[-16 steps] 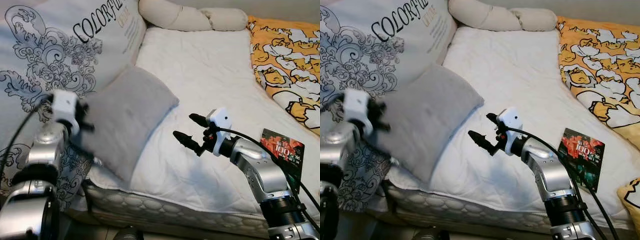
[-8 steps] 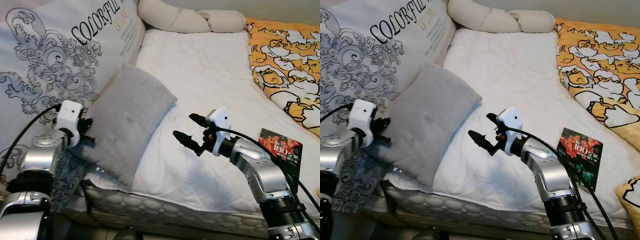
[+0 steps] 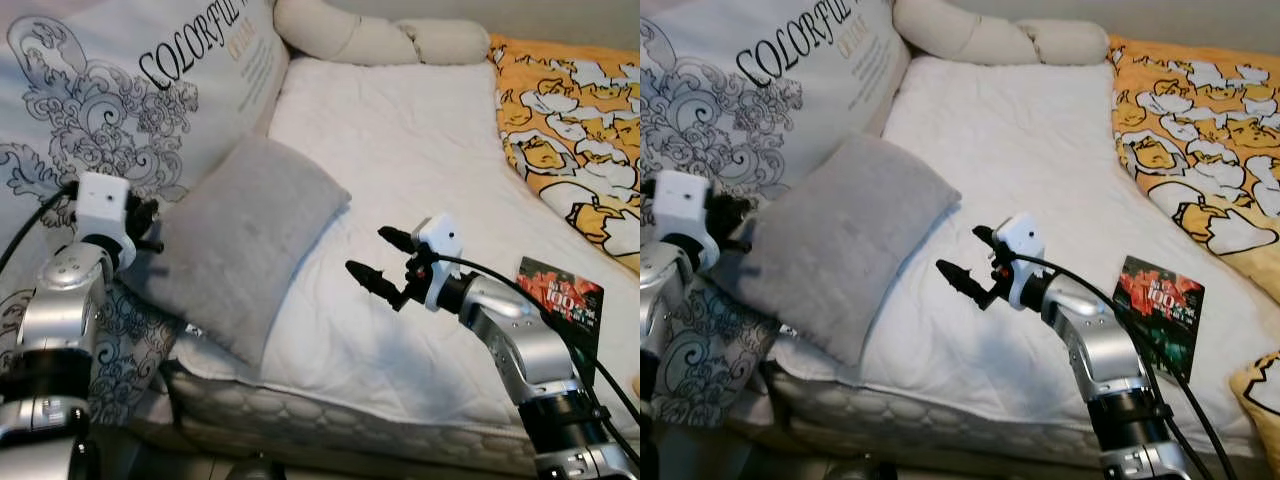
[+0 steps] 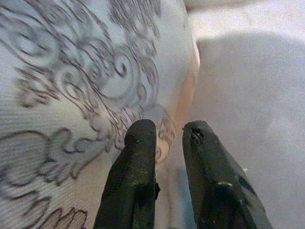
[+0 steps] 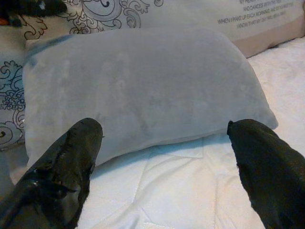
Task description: Clean up the room
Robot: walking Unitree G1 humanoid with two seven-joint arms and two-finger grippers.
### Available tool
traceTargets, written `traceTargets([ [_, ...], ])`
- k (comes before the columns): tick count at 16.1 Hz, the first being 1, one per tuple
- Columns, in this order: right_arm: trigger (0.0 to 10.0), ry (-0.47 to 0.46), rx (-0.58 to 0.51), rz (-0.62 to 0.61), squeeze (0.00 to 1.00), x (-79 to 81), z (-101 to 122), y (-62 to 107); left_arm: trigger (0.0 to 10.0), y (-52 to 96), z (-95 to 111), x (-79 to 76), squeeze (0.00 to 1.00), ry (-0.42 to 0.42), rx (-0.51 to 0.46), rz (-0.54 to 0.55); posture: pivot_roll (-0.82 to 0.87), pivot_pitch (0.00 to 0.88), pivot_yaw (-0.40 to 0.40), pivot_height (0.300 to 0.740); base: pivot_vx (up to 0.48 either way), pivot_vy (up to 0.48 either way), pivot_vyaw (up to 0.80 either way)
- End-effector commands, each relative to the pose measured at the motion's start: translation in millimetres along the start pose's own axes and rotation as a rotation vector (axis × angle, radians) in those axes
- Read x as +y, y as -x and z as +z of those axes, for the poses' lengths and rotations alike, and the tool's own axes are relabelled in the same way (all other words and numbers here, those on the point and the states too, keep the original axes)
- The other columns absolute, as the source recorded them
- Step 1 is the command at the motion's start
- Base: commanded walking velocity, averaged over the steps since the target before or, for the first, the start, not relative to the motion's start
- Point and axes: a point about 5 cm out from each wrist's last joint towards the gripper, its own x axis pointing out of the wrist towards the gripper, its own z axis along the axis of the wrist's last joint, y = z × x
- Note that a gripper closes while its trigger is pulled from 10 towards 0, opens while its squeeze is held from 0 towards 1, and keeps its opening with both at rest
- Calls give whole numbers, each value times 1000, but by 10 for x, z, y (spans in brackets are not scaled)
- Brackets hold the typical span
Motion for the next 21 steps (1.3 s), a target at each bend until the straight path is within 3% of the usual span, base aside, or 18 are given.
traceTargets([
  [1,10000,11,-23,-20,0,-37,63,32,10000,47,143,16,0,23,-97,24,34,0,27,740,0,0,0],
  [2,10000,8,-27,-30,0,-46,68,52,10000,76,210,-3,0,24,-153,28,34,0,24,740,0,0,0],
  [4,10000,1,-24,-123,0,-102,64,146,10000,181,398,-244,0,77,-299,-59,35,0,14,740,0,0,0],
  [7,10000,-51,28,-334,0,-230,-47,206,10000,255,273,-650,0,93,-264,-203,20,0,17,740,0,0,0],
  [9,10000,-166,85,-567,0,-357,-220,292,10000,325,103,-1094,0,104,-206,-375,5,0,17,740,0,0,0],
  [10,10000,-202,97,-629,604,-408,-266,343,10000,348,57,-1261,0,80,-180,-455,-5,0,17,740,0,0,0],
  [11,10000,-223,119,-660,1000,-443,-308,382,10000,345,22,-1349,0,56,-171,-467,-19,0,21,740,0,0,0],
  [12,10000,-229,128,-662,1000,-447,-320,388,10000,338,12,-1363,0,58,-169,-453,-22,0,22,740,0,0,0],
  [13,10000,-206,137,-617,1000,-379,-330,361,10000,311,-24,-1382,0,114,-148,-399,-40,0,21,740,0,0,0],
  [14,10000,-184,125,-587,1000,-309,-318,331,10000,307,-40,-1391,0,120,-149,-363,-49,0,19,740,0,0,0],
  [15,10000,-175,87,-557,667,-203,-287,288,10000,323,-66,-1397,0,102,-152,-310,-56,0,14,740,0,0,0],
  [16,10000,-164,84,-547,0,-168,-284,278,10000,328,-76,-1399,0,116,-150,-293,-60,0,11,740,0,0,0],
  [21,10000,-148,107,-578,0,-65,-360,266,10000,371,-125,-1499,0,96,-136,-259,-58,0,-4,740,0,-376,0],
])
